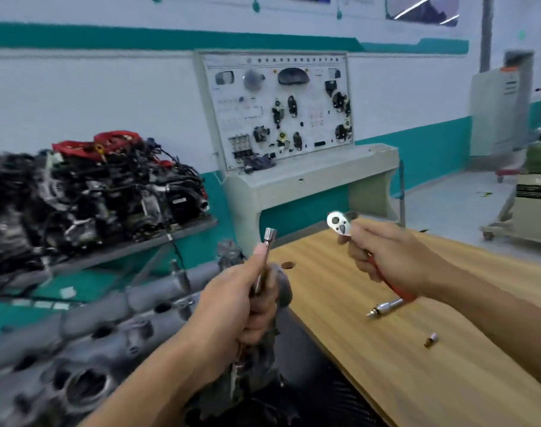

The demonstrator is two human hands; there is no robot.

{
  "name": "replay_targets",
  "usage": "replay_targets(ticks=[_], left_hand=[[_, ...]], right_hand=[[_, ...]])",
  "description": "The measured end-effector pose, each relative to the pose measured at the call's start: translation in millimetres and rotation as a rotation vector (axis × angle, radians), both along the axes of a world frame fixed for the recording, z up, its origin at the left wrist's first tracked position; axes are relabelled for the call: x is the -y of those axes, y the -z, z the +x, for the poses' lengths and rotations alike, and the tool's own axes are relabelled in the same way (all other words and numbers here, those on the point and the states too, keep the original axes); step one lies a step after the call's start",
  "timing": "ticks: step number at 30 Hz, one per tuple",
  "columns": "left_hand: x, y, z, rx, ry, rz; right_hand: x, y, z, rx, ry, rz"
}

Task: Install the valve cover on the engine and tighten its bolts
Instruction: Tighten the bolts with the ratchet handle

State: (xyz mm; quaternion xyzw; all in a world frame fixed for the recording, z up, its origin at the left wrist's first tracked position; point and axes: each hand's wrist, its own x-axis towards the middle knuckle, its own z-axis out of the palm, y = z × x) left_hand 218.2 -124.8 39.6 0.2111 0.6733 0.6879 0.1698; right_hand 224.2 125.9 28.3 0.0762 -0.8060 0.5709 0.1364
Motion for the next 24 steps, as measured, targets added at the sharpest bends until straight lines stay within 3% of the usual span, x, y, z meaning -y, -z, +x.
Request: replay_targets(ticks=[3, 7, 16, 24], left_hand=[[52, -24, 10, -0.161, -0.142, -0.080], [122, -53, 29, -0.447, -0.324, -0.255], [211, -66, 68, -0.482, -0.477, -0.312], [233, -72, 59, -0.461, -0.492, -0.336]], right_hand=[[86, -57, 15, 0.015, -0.457, -0.043], [166, -90, 21, 0.010, -0.745, -0.015], [266, -104, -3, 0.125, -0.999, -0.012], [292, -106, -20, 0.169, -1.055, -0.080]])
